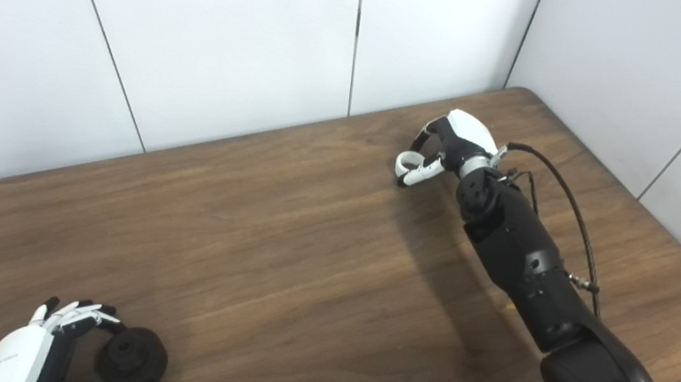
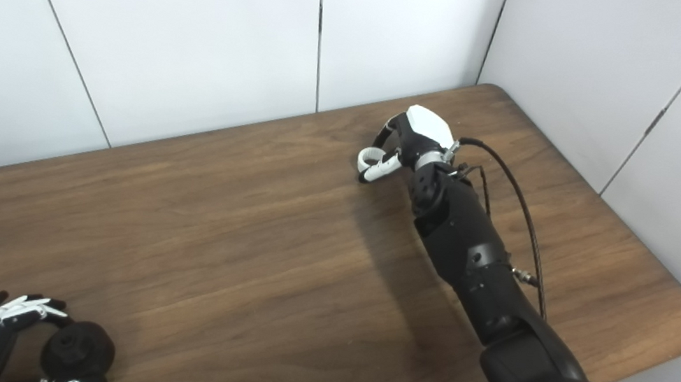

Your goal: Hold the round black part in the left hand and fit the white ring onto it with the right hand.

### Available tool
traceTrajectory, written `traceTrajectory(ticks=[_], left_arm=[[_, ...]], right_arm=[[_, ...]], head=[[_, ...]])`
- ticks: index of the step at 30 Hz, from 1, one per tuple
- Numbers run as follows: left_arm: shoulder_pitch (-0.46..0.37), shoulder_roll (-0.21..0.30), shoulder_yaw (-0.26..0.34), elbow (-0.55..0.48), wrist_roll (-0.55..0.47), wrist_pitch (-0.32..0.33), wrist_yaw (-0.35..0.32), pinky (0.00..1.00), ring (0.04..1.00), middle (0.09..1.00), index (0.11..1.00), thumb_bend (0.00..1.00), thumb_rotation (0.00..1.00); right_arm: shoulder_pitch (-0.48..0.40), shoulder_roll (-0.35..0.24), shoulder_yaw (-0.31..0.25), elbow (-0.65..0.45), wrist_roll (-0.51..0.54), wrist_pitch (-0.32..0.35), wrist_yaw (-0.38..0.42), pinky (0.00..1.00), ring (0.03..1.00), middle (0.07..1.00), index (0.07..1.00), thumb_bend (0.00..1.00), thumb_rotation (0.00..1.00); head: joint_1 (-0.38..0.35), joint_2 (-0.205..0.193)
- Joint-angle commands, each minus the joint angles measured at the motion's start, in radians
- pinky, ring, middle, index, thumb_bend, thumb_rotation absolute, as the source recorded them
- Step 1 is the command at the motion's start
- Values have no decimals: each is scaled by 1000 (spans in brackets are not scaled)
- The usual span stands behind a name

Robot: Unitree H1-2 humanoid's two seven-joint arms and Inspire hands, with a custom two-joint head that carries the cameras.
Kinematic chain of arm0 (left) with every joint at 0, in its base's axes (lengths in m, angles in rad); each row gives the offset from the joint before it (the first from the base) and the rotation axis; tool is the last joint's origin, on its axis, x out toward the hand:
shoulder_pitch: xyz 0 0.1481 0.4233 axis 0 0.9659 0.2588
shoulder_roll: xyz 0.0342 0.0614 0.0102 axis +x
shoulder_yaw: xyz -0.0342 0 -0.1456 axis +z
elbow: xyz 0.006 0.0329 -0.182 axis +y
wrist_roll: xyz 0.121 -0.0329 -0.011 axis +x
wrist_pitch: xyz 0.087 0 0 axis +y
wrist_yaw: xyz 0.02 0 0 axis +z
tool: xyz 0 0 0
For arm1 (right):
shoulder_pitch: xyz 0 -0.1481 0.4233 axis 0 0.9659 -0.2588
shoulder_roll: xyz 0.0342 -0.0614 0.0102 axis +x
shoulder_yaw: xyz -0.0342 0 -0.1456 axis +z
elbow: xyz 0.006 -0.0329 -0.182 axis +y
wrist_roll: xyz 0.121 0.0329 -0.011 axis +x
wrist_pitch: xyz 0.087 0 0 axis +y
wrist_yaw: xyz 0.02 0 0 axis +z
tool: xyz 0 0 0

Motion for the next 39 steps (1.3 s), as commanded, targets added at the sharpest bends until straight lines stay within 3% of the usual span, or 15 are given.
traceTrajectory(ticks=[1,9,19,28,39], left_arm=[[3,16,3,-20,15,-1,2,1000,875,773,484,524,52],[-1,8,0,-22,18,4,1,1000,875,772,484,523,52],[-7,-18,-15,-2,20,0,16,1000,872,768,484,523,52],[-9,-48,-42,-4,65,18,18,1000,873,773,484,524,54],[-13,-92,-89,24,105,15,61,1000,871,771,484,524,53]], right_arm=[[-13,-31,1,-29,6,-1,-23,1000,978,853,486,520,129],[7,-55,17,-65,31,-21,-16,1000,978,854,487,521,131],[35,-89,86,-228,46,-58,51,974,973,848,486,522,134],[50,-78,126,-379,48,-62,111,982,981,849,485,523,132],[70,-45,215,-620,24,-31,268,982,982,859,485,524,136]], head=[[2,8],[28,11],[104,14],[198,12],[337,18]])
